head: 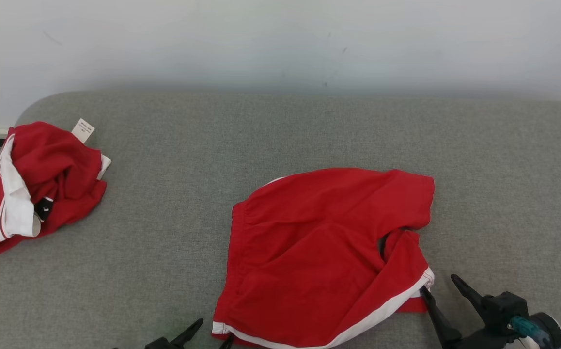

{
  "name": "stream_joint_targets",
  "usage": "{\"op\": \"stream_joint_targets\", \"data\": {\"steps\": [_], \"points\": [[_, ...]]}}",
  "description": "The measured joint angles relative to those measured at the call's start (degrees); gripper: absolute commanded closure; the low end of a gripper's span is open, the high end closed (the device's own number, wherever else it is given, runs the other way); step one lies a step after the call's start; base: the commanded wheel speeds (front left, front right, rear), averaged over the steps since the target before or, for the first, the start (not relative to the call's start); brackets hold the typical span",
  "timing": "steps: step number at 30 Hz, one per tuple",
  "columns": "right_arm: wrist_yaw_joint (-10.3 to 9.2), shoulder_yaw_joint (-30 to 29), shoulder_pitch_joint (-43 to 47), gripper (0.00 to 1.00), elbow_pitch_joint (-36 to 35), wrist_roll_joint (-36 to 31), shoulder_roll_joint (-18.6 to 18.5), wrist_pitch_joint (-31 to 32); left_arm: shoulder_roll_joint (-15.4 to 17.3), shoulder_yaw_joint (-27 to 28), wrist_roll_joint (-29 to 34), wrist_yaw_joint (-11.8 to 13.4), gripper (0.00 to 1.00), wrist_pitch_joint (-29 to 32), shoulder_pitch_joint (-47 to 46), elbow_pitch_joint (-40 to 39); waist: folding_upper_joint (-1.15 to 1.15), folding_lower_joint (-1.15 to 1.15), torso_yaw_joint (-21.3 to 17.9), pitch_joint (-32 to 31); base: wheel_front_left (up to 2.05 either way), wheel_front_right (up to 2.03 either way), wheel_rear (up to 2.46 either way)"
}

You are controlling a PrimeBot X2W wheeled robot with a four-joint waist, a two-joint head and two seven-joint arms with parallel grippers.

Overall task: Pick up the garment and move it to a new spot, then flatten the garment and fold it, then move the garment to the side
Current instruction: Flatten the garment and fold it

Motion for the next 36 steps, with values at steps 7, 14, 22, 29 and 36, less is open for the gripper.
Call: {"op": "stream_joint_targets", "data": {"steps": [7,14,22,29,36], "points": [[0.0,9.81,-5.27,0.0,2.71,5.6,-2.7,0.01,1.57,-6.58,-2.85,0.0,0.0,0.0,-4.41,0.89,0.0,0.0,0.02,1.6,0.0,0.0,0.0],[0.0,16.35,-10.08,1.0,4.14,11.05,-4.19,0.01,2.08,-9.62,-5.38,0.0,1.0,0.0,-7.38,0.85,0.0,0.0,0.18,2.99,0.0,0.0,0.0],[0.0,12.67,-8.22,1.0,-0.48,11.35,-4.16,0.0,1.37,-4.9,-6.02,0.0,1.0,0.0,-5.63,-2.78,0.0,-0.01,0.54,2.03,0.0,0.0,0.0],[0.0,7.86,-0.53,1.0,-8.51,8.26,-3.57,0.01,0.55,1.35,-4.75,0.01,1.0,0.0,-0.2,-7.55,0.0,-0.02,0.19,-0.83,0.0,0.0,0.0],[0.0,6.14,2.47,1.0,-10.93,6.97,-3.39,0.01,-0.05,6.16,-4.01,0.03,1.0,0.0,3.03,-9.04,0.0,-0.02,-1.54,-2.83,0.0,0.0,0.0]]}}
